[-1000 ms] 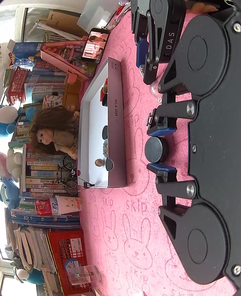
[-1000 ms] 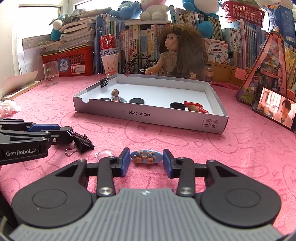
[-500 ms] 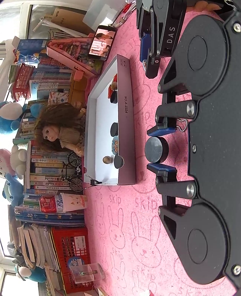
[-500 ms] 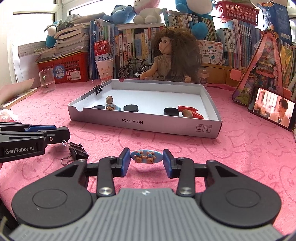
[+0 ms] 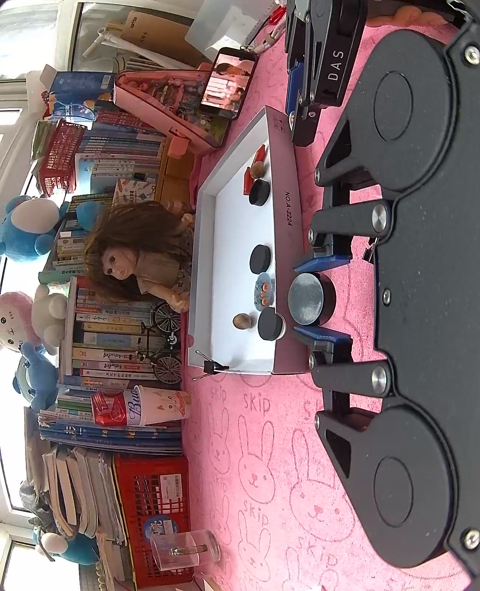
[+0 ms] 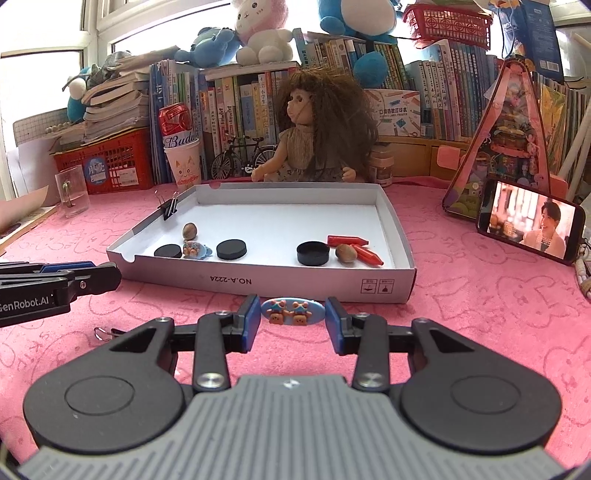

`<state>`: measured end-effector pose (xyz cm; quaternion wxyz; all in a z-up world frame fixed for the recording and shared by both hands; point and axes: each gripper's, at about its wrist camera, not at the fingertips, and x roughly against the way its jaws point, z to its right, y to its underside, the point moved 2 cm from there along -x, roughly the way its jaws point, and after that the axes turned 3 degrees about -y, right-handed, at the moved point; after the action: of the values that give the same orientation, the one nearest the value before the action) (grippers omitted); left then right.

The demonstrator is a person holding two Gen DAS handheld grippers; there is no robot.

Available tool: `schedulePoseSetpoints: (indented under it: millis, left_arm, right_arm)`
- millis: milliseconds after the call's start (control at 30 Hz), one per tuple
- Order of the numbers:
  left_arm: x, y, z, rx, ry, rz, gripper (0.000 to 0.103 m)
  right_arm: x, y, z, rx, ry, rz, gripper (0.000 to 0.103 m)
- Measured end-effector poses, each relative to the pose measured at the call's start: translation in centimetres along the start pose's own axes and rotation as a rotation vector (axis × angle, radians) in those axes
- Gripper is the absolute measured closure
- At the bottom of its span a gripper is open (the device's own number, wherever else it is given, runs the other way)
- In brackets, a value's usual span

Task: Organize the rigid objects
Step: 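Carry the black disc in the left tool while the right tool carries the blue clip toward the tray, then lower the disc into the tray and open the left tool while the right tool releases the blue clip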

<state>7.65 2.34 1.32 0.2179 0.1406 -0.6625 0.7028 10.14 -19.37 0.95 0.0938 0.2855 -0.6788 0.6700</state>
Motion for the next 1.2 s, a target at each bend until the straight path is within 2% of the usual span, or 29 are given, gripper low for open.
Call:
schedulePoseSetpoints:
  millis: [733, 867, 1000, 1200]
  left_arm:
    - [-5.0, -6.2, -0.5, 0.062, 0.006, 0.014, 0.073]
    - [-7.1, -7.7, -0.8, 0.075, 0.019, -0.021, 0.073]
    - [-9.6, -9.2, -1.4, 0.106, 0.029, -0.078, 0.073]
    - [-13.3, -10.5, -1.8, 0.140, 0.018, -0.140, 0.073]
  right_arm:
    - [-3.5, -5.1, 4.4, -0.112, 0.051, 0.037, 0.059]
    - [-5.0, -6.3, 5.2, -0.132, 0.053, 0.018, 0.059]
    - [-7.0, -7.6, 6.2, -0.187, 0.013, -0.034, 0.059]
    - [-9.9, -9.0, 7.8, -0.246, 0.028, -0.090, 0.059]
